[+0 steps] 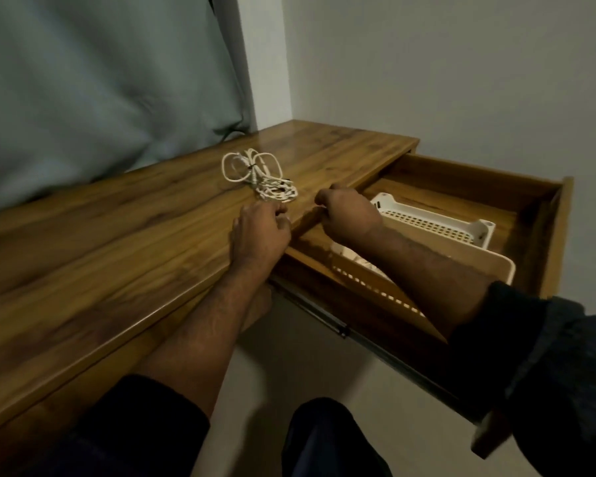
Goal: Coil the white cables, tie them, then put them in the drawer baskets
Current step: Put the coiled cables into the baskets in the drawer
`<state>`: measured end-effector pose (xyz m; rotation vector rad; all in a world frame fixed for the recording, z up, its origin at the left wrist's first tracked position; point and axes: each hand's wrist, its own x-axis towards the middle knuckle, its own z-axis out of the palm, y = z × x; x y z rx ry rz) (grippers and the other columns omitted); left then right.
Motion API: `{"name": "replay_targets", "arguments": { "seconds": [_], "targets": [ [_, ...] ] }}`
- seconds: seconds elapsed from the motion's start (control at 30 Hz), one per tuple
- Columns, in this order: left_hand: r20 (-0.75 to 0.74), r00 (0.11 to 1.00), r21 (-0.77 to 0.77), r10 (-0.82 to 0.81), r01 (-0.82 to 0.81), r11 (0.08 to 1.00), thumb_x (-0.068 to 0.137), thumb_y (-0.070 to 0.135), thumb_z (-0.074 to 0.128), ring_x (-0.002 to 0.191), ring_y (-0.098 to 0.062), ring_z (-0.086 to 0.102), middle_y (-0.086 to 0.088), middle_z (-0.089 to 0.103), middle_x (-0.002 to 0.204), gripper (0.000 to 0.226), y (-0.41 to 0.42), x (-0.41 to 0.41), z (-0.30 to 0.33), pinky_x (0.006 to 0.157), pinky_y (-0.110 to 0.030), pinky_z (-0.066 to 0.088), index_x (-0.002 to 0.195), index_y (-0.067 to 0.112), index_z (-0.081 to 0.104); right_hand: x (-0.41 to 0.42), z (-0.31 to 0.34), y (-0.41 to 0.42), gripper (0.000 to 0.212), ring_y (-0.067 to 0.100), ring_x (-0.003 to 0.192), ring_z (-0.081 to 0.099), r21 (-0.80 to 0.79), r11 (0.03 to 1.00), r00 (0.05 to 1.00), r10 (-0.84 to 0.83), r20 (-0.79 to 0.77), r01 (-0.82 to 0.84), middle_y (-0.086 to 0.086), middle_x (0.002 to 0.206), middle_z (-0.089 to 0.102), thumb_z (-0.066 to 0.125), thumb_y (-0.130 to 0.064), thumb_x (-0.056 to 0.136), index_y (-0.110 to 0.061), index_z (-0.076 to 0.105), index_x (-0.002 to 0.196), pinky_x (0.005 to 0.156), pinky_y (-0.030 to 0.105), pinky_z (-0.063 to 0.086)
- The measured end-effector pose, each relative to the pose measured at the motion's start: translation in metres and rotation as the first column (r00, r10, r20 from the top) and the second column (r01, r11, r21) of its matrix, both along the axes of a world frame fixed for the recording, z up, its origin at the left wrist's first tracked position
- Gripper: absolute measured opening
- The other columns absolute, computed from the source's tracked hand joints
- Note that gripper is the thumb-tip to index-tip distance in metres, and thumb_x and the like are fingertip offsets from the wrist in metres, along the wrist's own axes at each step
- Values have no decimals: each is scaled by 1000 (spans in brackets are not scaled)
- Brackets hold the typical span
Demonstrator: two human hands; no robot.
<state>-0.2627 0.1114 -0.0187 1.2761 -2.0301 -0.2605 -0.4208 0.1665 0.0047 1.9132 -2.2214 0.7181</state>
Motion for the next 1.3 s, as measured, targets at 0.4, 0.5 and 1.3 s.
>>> {"name": "replay_targets", "arguments": {
  "seconds": [0.4,0.5,1.3],
  "targets": [
    [98,995,252,-11,-14,968,91,39,70,144,-37,33,-17,38,155,77,-65,23,6,118,-45,32,153,12,32,40,-16,-80,92,36,127,55,-79,994,985,82,152,-70,16,162,24,73,-14,89,-10,16,161,104,45,50],
    [71,997,196,-24,9,980,91,33,70,140,-39,39,-18,45,150,70,-80,22,3,114,-47,36,149,12,36,37,-17,-97,87,33,128,55,-49,997,986,67,154,-60,13,165,25,68,-16,93,-12,15,162,104,43,50],
    [-510,812,257,-284,459,850,90,22,75,87,-26,76,-3,78,90,9,-52,24,10,79,-41,62,96,24,70,37,-15,-17,35,17,106,66,-62,983,946,149,-289,-174,-3,129,64,68,-29,92,-27,70,127,70,25,48]
  ]
}}
